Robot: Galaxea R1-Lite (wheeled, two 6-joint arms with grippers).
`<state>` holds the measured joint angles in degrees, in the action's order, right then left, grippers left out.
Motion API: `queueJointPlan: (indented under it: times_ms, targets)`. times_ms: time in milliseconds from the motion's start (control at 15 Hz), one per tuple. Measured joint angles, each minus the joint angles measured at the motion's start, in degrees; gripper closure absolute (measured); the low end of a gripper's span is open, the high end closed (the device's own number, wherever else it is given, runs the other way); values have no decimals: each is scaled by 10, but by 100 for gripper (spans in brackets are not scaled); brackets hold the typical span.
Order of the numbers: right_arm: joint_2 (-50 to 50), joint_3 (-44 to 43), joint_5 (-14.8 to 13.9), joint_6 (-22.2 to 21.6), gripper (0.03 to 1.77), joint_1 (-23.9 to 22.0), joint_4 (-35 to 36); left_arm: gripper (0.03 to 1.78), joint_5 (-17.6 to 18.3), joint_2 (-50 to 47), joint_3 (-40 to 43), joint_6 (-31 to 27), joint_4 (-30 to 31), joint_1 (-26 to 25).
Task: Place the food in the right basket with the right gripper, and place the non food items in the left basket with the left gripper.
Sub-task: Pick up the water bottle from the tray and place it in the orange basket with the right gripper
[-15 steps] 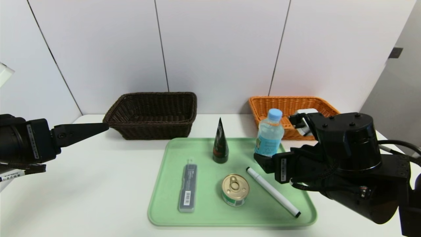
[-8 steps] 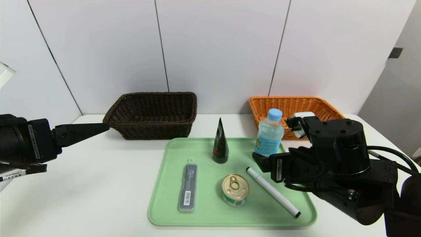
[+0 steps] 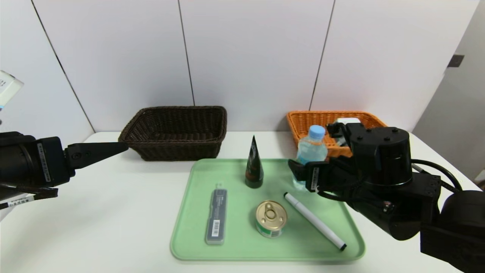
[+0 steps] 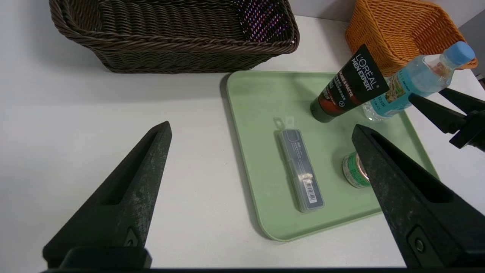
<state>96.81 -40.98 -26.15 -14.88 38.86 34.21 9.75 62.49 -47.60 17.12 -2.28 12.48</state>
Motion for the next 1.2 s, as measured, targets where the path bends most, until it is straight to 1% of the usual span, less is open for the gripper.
queueJointPlan:
  times_ms: [333, 733, 1067, 1133, 1200]
  targets:
    - [52, -5, 0, 1, 9, -11, 65, 12, 0, 1, 0, 0, 0, 0]
    - [84, -36, 0, 1, 9, -33, 68, 12, 0, 3, 0, -1, 0, -1]
    - [98, -41, 1, 1, 9, -41, 68, 12, 1, 9, 0, 0, 0, -1]
    - [101, -42, 1, 2, 20, -42, 67, 12, 0, 10, 0, 0, 0, -1]
    - [102, -43, 2, 4, 39, -42, 68, 12, 0, 10, -1, 0, 0, -1]
